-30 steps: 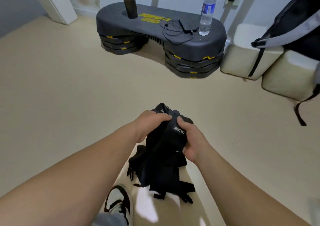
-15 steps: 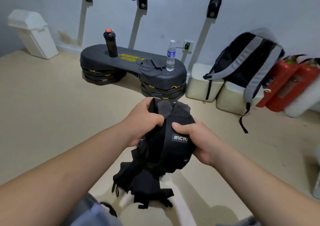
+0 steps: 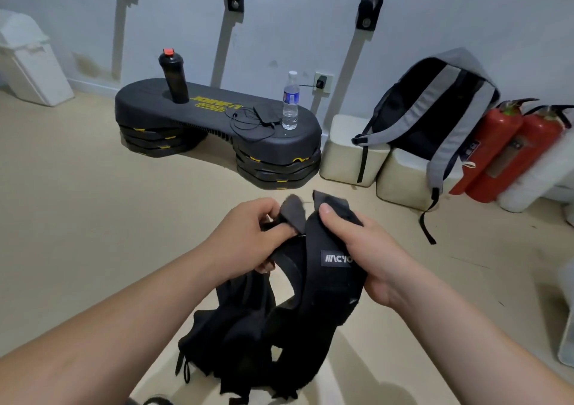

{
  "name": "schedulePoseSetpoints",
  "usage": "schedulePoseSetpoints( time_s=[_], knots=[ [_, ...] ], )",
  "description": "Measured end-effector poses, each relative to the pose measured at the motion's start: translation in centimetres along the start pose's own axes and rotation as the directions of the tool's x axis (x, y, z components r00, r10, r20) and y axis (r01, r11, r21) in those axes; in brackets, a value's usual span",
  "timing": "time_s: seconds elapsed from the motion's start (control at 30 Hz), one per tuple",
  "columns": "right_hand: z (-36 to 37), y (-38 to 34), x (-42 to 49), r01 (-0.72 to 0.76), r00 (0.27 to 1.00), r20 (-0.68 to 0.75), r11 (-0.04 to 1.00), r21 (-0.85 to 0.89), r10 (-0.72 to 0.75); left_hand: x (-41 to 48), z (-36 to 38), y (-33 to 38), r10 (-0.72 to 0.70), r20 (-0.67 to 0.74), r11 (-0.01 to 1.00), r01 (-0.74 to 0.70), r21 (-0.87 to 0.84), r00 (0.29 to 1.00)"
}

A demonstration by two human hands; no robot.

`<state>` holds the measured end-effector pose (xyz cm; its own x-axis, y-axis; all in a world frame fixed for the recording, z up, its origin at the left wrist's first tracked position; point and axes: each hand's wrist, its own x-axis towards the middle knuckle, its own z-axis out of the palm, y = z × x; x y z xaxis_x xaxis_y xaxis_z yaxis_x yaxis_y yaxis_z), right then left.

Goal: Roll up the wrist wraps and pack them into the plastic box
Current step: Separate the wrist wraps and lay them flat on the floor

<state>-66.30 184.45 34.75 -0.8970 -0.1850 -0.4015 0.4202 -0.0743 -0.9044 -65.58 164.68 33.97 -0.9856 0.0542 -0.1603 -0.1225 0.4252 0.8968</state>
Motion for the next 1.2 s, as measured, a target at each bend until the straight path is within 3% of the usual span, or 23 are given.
schedulePoseSetpoints(
  time_s=[0.27, 0.5, 0.67, 0.8, 0.97, 1.2],
  knots=[
    [0.4, -0.1, 2.6, 0.025, 0.999, -0.035, 1.0, 0.018, -0.024, 1.0, 1.0, -1.5, 0.001, -0.041, 0.998, 0.002, 0.061, 0.999],
    [0.3, -0.9, 3.0, 0.09, 0.989, -0.122, 0.996, 0.026, -0.086, 1.3, -0.4, -2.3, -0.162, -0.157, 0.982, 0.142, -0.126, 0.974],
    [0.8, -0.5, 1.8, 0.194, 0.981, -0.02, 0.98, -0.035, -0.195, 0.8, -0.5, -1.8, -0.158, -0.042, 0.936, 0.136, -0.326, 0.987],
    [0.7, -0.6, 1.1, 0.224, 0.973, 0.067, 0.973, -0.049, -0.221, 0.4, -0.6, -1.3, -0.141, 0.016, 0.917, 0.137, -0.374, 0.99],
    [0.6, -0.7, 0.5, 0.237, 0.962, 0.136, 0.971, 0.023, -0.238, 0.7, -1.0, -1.9, -0.173, -0.011, 0.906, 0.155, -0.393, 0.985],
    [0.5, -1.2, -0.8, 0.281, 0.927, 0.213, 0.948, 0.149, -0.308, 1.8, -0.9, -4.1, -0.391, -0.114, 0.87, 0.327, -0.368, 0.913]
  ],
)
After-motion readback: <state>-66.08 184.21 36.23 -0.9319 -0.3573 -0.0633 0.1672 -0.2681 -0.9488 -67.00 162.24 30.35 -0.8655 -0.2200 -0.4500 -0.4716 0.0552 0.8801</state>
